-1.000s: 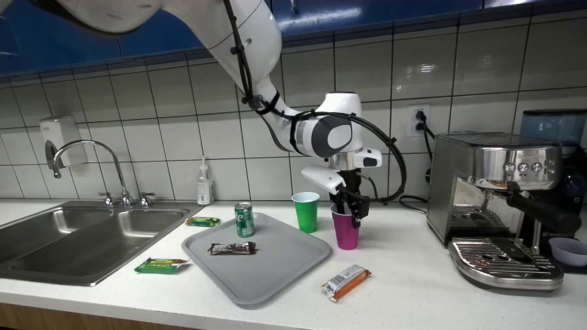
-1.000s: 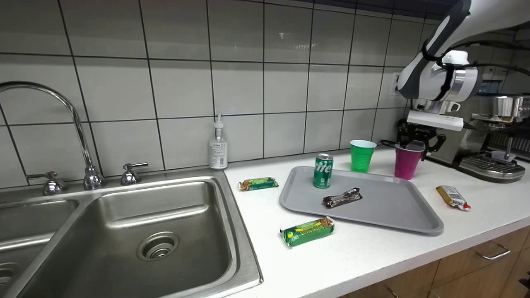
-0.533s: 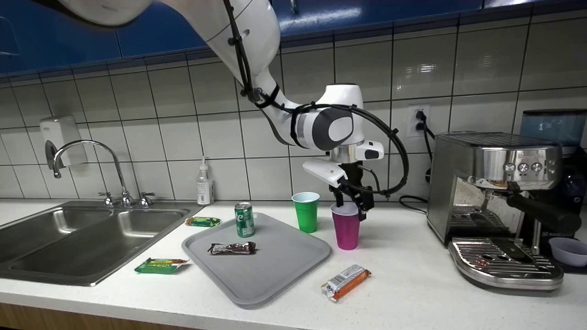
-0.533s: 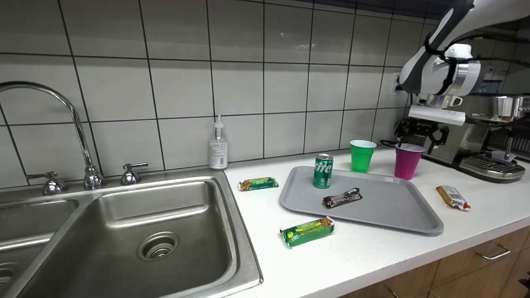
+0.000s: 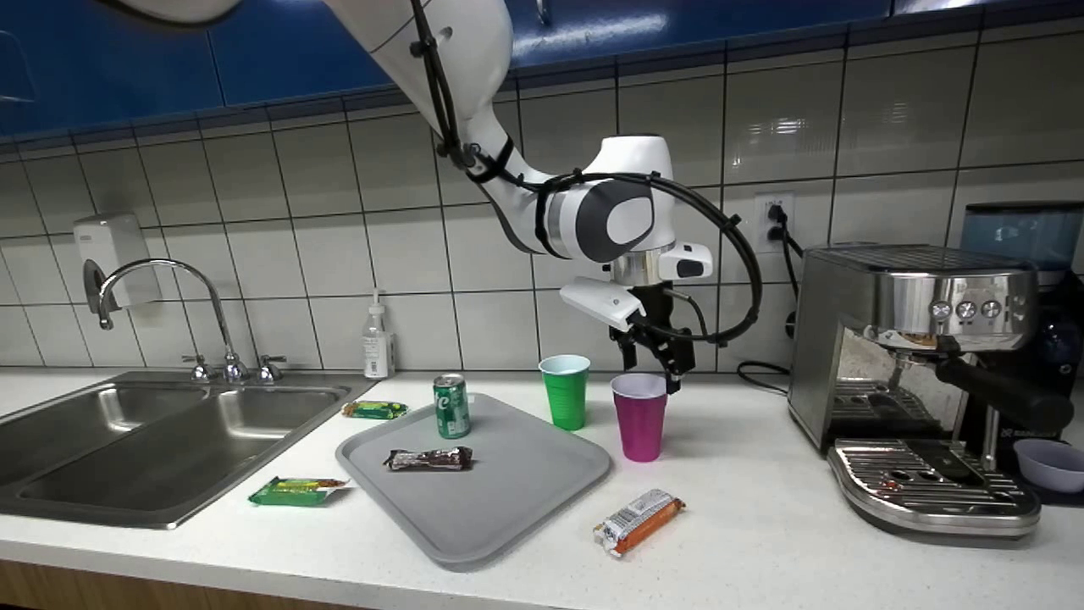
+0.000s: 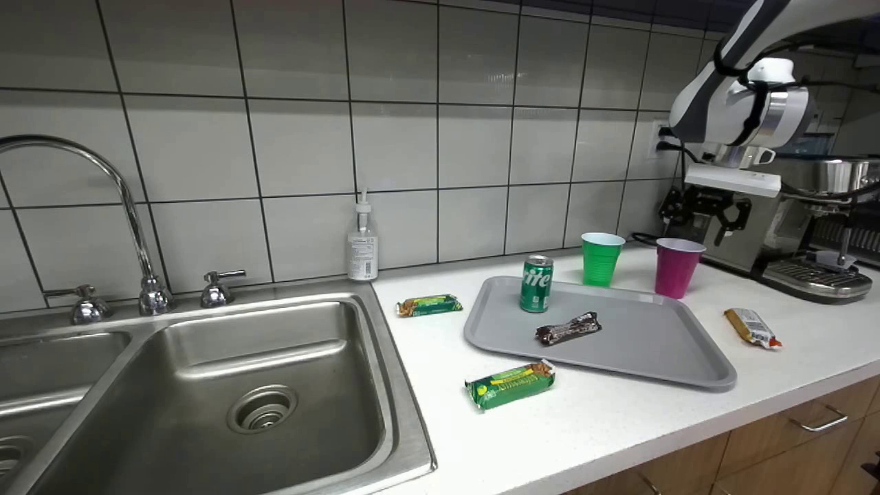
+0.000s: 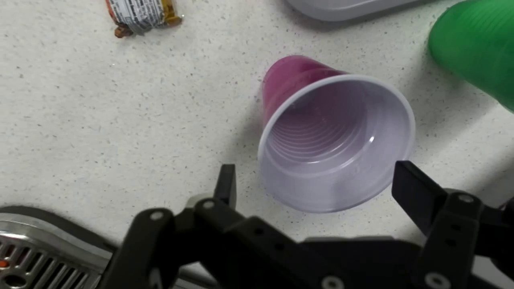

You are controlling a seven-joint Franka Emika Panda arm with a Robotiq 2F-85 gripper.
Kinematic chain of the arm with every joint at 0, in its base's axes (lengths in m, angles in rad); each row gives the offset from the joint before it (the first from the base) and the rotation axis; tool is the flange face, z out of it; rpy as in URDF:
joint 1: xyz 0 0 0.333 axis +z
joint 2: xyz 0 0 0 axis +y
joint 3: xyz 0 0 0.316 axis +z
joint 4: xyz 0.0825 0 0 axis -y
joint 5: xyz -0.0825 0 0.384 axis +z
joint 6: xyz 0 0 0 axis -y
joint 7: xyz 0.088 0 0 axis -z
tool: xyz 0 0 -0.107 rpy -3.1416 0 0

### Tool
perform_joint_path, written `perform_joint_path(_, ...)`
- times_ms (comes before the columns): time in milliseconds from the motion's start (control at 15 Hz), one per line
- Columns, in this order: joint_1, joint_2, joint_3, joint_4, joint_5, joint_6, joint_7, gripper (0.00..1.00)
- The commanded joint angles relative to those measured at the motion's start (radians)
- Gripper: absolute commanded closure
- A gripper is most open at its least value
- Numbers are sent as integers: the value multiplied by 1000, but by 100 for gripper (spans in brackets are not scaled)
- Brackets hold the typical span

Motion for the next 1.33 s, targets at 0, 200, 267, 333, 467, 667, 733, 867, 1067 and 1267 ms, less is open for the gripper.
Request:
perform_joint_path(0,-13,-78,15,-75,9,-4,-49,0)
perform_joint_path(200,-5,-114,10,-114,4,-4,-53,0)
perform_joint_path(267,-4,-126,10,-125,3,-8,-56,0)
perform_joint_path(333,0,-137,8,-136,1,-10,-55,0)
perform_joint_path(467,10,-160,5,-161,-6,-4,-56,0)
perform_joint_path(667,25,-191,3,-196,-16,0,-59,0)
perform_joint_path(733,31,-201,4,-208,-17,1,-60,0)
perform_joint_path(867,42,-216,5,-222,-15,-11,-55,0)
perform_joint_path(1067,61,-240,9,-253,-17,-12,-59,0)
perform_joint_path(1267,85,-262,14,-287,-23,-10,-64,0)
